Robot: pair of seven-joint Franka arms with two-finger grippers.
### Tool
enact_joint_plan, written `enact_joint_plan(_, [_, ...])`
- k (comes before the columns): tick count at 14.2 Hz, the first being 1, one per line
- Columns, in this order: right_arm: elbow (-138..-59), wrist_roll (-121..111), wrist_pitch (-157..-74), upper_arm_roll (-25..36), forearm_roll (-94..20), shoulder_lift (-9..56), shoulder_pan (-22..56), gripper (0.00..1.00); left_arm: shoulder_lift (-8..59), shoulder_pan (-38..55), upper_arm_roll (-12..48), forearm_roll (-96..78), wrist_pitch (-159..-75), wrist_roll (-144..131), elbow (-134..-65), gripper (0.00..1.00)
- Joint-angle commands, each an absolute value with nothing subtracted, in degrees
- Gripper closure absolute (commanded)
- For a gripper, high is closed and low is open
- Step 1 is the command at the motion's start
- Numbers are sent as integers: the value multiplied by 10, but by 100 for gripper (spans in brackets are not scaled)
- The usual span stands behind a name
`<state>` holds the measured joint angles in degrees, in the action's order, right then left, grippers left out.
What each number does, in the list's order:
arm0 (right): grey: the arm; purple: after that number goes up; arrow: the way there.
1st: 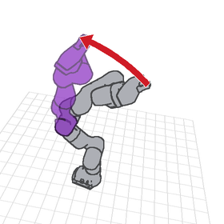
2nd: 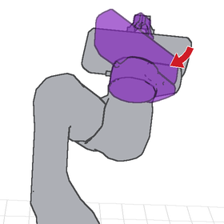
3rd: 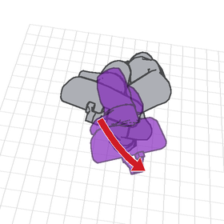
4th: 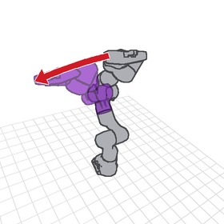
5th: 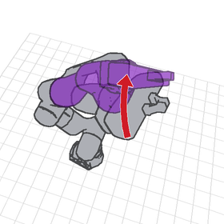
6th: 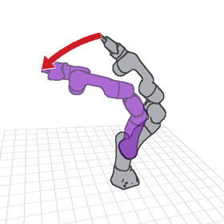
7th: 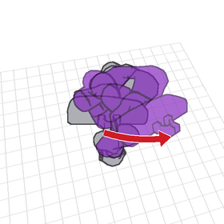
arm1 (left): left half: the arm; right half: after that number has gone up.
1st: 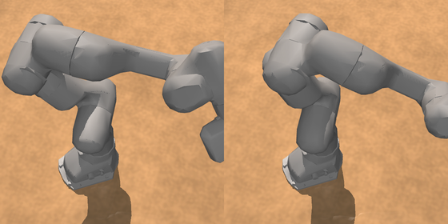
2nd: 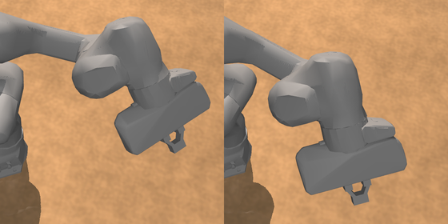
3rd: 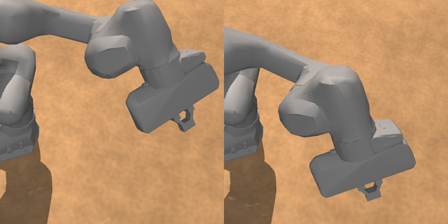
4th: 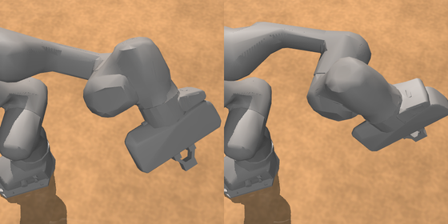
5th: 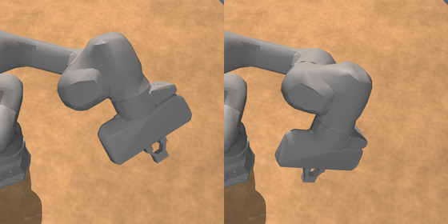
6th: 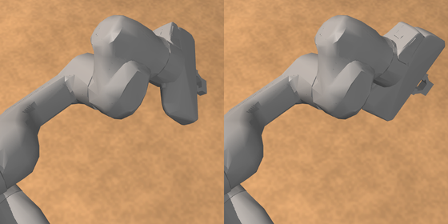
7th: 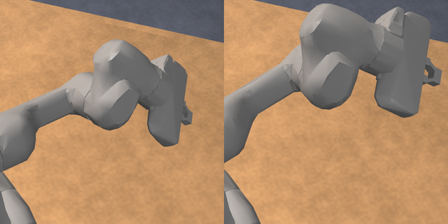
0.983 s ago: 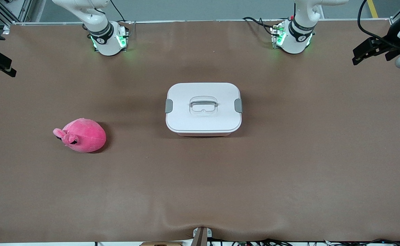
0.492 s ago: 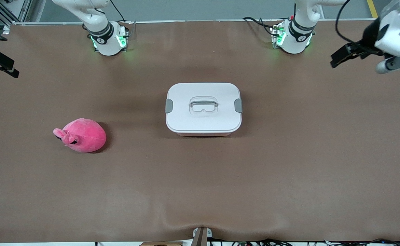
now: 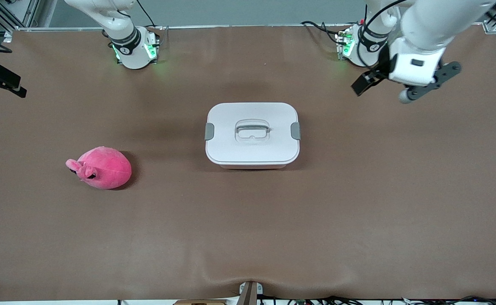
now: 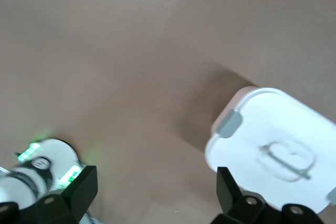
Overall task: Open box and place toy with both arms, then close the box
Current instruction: 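Reach the left gripper to the lid handle while the right gripper approaches the toy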
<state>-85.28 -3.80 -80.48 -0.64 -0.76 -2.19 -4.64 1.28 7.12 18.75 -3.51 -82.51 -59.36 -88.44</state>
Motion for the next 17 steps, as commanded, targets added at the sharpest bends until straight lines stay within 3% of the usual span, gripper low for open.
enact_joint_plan(1, [-852, -35, -799, -9, -12, -23, -49, 0, 18, 69, 224, -41, -866, -676, -905, 0])
enact_joint_plan(6, [-852, -37, -804, -10, -12, -24, -45, 0, 60, 76, 305, -33, -941, -882, -933, 0])
enact_joint_plan(17, [-875, -33, -850, -11, -12, -11, -40, 0, 206, 201, 310, 108, -1099, -1312, -925, 0])
